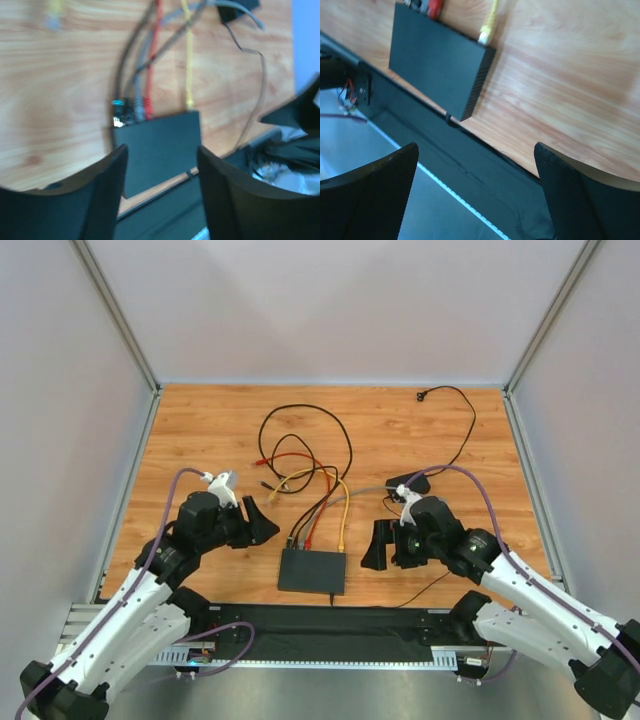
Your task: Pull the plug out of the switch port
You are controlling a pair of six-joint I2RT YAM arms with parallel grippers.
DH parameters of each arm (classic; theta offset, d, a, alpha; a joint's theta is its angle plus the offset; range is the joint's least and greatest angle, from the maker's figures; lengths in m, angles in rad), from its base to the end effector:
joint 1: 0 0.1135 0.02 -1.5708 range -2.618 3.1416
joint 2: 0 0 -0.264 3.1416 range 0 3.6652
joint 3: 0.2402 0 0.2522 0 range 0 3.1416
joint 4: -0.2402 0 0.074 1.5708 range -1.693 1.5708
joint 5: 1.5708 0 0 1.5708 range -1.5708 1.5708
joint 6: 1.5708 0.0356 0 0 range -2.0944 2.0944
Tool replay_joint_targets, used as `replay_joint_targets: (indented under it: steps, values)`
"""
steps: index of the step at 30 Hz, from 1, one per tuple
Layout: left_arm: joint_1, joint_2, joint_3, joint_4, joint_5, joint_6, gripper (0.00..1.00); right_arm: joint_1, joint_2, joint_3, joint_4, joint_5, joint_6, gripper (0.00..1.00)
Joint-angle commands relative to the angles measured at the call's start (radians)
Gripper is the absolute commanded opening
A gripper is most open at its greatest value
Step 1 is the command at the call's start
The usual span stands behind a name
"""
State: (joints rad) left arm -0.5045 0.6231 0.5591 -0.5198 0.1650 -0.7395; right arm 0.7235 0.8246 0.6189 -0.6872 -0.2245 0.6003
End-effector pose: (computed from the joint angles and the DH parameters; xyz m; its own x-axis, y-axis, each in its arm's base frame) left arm 0.1241 -0.0752 0.2516 -0.7587 -0.3405 -0.5554 0.1157 0.7686 -0.6292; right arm 0.1154 0.1125 0.2314 -0.9054 -0.0649 -0.4196 -0.2891 0.8179 0.4974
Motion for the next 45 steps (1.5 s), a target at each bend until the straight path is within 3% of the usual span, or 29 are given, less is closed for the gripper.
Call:
replay_joint_targets:
  steps: [1, 5, 8, 14, 17, 18, 20, 21, 24, 29, 34, 35, 37, 42, 45]
  values:
    - [-0.003, 0.073, 0.033, 0.157, 0.296, 0.028, 0.61, 0.053, -0.018, -0.066, 0.144, -0.136, 0.09, 1.0]
    - [-0.063, 0.173, 0.031, 0.251, 0.36, 0.026, 0.57, 0.21, 0.024, -0.16, 0.354, -0.113, 0.2, 1.0]
    - [-0.124, 0.225, 0.061, 0.182, 0.286, 0.048, 0.55, 0.331, 0.091, -0.171, 0.409, -0.001, 0.259, 0.99]
    - [-0.261, 0.282, 0.071, 0.093, 0.099, 0.058, 0.46, 0.51, 0.133, -0.173, 0.439, 0.292, 0.329, 0.88]
    - [-0.319, 0.335, 0.1, 0.04, 0.025, 0.078, 0.3, 0.525, 0.114, -0.209, 0.451, 0.399, 0.396, 0.8]
    - [-0.334, 0.348, 0.122, 0.027, 0.007, 0.086, 0.17, 0.525, 0.093, -0.223, 0.465, 0.43, 0.415, 0.73]
    - [-0.385, 0.384, 0.146, 0.009, -0.051, 0.091, 0.0, 0.527, 0.068, -0.289, 0.541, 0.454, 0.447, 0.64]
    - [-0.399, 0.4, 0.156, 0.004, -0.064, 0.091, 0.0, 0.525, 0.045, -0.309, 0.567, 0.47, 0.475, 0.55]
    - [-0.451, 0.463, 0.179, -0.005, -0.096, 0.095, 0.0, 0.525, 0.037, -0.387, 0.676, 0.484, 0.493, 0.53]
    - [-0.474, 0.549, 0.196, 0.0, -0.098, 0.095, 0.0, 0.539, 0.117, -0.375, 0.773, 0.493, 0.49, 0.44]
    - [-0.523, 0.557, 0.199, -0.04, -0.16, 0.086, 0.0, 0.597, 0.205, -0.315, 0.784, 0.53, 0.501, 0.44]
    - [-0.532, 0.56, 0.196, -0.042, -0.162, 0.074, 0.07, 0.617, 0.226, -0.309, 0.781, 0.54, 0.507, 0.44]
    - [-0.554, 0.581, 0.196, -0.042, -0.186, 0.058, 0.11, 0.649, 0.237, -0.294, 0.759, 0.56, 0.532, 0.45]
    - [-0.583, 0.659, 0.213, -0.014, -0.19, 0.049, 0.1, 0.705, 0.228, -0.289, 0.712, 0.643, 0.585, 0.43]
    - [-0.585, 0.722, 0.237, 0.012, -0.179, 0.055, 0.03, 0.709, 0.228, -0.311, 0.762, 0.64, 0.576, 0.42]
